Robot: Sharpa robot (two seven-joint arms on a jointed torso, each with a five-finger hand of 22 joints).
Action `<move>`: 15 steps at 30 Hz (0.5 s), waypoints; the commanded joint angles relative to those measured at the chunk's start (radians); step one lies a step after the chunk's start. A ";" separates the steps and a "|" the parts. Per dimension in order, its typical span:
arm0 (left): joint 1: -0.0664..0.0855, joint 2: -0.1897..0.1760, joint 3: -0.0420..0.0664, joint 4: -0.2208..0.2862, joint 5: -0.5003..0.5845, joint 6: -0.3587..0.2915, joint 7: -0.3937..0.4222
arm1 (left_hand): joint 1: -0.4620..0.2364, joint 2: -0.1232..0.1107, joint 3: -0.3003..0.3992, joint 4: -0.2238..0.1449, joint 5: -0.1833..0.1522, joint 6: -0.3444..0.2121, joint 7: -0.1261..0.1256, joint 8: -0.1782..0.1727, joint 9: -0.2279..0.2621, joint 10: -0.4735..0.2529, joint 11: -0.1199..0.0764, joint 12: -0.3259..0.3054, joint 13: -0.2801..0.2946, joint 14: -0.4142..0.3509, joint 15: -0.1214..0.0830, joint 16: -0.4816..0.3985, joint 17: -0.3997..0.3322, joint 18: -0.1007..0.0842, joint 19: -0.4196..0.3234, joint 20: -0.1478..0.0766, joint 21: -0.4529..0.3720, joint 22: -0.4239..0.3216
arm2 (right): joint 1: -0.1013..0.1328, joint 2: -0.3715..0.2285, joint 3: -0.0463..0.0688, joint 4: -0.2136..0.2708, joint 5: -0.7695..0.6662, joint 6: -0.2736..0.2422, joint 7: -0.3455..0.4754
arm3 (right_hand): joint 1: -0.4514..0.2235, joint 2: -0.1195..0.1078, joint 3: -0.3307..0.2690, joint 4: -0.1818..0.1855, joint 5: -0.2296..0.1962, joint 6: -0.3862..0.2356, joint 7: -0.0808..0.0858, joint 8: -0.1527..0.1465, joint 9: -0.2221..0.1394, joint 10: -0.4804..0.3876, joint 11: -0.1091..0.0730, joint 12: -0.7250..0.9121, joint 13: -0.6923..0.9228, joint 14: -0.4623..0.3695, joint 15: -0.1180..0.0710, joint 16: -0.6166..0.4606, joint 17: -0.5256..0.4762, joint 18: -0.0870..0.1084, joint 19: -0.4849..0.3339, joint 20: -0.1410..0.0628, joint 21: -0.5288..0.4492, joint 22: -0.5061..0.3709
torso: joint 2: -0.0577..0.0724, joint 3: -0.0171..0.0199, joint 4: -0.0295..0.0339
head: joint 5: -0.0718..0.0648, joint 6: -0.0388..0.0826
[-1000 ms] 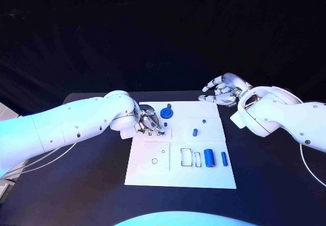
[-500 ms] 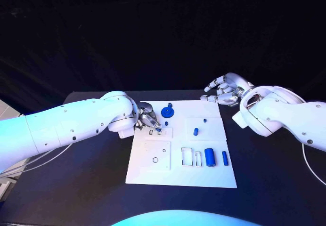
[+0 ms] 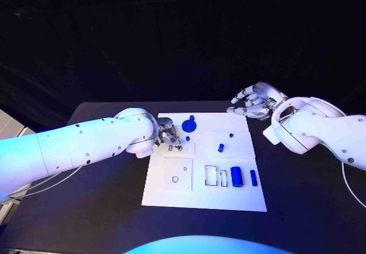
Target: Assemble the parts on the task board
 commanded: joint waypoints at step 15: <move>-0.023 0.014 -0.003 -0.004 -0.058 -0.038 -0.002 | -0.007 0.003 0.178 -0.173 0.007 0.022 -0.019 0.004 0.100 0.009 0.001 0.006 -0.001 0.072 -0.006 0.005 0.141 -0.008 0.008 -0.003 0.004 0.003 | -0.001 -0.002 0.000 0.002 -0.006 0.031 0.001 | -0.005 0.009 -0.011 0.002 0.001 0.005 -0.002 0.003 0.001 -0.007 -0.003 0.002 -0.005 0.075 0.000 -0.005 0.148 0.017 -0.006 0.004 -0.008 0.115 | 0.002 0.0001 0.0003 | -0.005 -0.005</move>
